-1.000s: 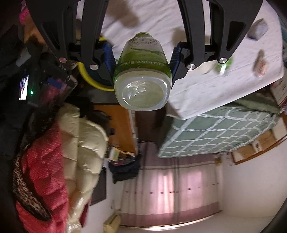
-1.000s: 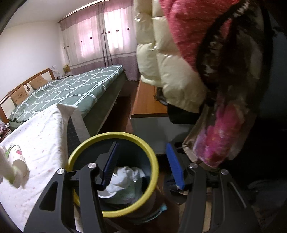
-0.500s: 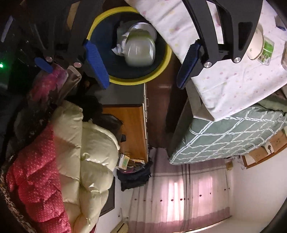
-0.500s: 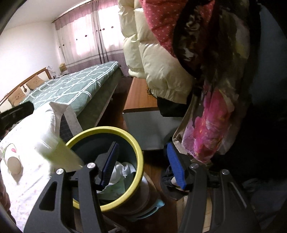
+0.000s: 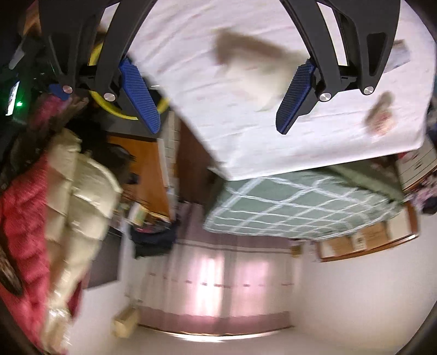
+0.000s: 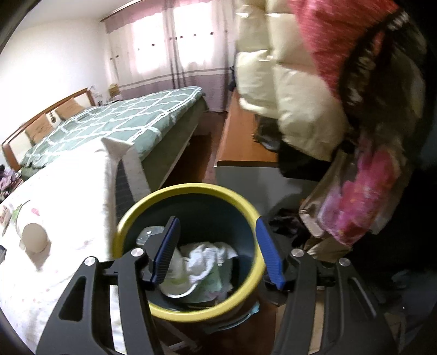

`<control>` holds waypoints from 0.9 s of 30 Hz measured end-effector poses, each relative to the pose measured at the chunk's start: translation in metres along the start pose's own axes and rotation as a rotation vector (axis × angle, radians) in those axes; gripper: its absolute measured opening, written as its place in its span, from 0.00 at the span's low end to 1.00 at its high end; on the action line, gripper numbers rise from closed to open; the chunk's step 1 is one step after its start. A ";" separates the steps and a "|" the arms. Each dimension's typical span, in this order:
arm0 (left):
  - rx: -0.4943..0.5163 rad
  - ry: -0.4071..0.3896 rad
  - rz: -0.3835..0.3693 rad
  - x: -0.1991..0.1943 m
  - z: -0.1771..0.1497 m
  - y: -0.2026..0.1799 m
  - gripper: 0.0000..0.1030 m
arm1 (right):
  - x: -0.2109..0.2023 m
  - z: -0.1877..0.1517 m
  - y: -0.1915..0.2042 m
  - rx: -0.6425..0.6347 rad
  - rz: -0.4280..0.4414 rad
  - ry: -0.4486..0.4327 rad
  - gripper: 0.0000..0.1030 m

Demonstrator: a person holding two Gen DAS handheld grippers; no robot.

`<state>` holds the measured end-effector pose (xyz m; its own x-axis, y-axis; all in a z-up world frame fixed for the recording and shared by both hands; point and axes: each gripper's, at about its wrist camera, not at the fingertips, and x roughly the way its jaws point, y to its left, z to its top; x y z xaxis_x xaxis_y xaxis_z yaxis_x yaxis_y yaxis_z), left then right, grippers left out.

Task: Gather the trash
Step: 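Reach the right tool to the pink-heart paper cup and grasp it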

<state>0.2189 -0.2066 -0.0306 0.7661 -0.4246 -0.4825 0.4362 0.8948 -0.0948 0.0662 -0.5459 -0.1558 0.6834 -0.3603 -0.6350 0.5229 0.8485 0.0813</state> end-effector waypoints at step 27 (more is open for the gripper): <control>-0.355 -0.098 0.566 -0.093 -0.087 0.289 0.89 | 0.000 -0.002 0.240 -0.337 0.403 0.074 0.73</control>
<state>0.2330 0.1037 -0.0892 0.8774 0.1277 -0.4625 -0.2141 0.9669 -0.1391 0.1907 -0.3416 -0.1384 0.7523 0.0377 -0.6577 0.0251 0.9960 0.0859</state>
